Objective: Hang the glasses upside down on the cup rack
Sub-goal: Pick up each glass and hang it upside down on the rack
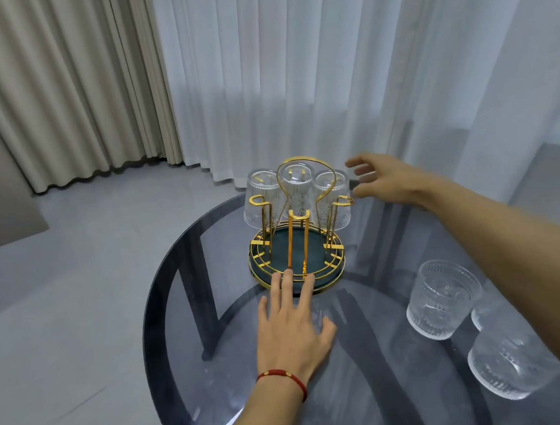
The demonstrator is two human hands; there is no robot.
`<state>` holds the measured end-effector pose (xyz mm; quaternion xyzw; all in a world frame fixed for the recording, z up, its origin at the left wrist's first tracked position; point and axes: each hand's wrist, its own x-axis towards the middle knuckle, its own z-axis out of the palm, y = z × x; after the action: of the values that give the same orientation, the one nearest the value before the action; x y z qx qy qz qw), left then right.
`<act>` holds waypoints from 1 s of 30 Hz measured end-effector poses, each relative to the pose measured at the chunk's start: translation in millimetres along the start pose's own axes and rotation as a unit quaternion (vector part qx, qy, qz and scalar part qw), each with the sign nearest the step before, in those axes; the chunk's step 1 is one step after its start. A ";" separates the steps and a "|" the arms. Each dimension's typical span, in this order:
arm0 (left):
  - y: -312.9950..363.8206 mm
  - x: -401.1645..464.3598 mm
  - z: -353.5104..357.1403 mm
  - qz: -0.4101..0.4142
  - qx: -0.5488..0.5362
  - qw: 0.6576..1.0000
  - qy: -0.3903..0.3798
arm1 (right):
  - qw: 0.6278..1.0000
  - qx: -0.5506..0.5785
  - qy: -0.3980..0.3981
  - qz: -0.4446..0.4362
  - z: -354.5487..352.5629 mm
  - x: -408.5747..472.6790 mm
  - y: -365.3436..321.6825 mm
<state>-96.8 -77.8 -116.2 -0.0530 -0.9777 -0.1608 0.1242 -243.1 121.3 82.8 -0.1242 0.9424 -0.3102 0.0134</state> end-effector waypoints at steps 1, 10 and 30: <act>0.4 -0.5 -1.1 0.000 0.002 1.000 0.001 | 1.000 -0.014 0.028 0.001 -2.2 -13.0 4.3; 22.2 -10.9 -16.0 -0.021 0.017 1.000 -0.011 | 0.964 -0.088 0.248 -0.033 14.3 -196.5 57.1; 142.4 -55.8 -48.8 0.063 -0.370 0.926 -0.042 | 0.958 0.168 0.175 0.155 72.0 -300.6 141.7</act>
<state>-11.5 36.9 -43.1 -0.1637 -0.8478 -0.5002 0.0648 23.5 262.3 -74.2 0.0842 0.8718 -0.4754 -0.0829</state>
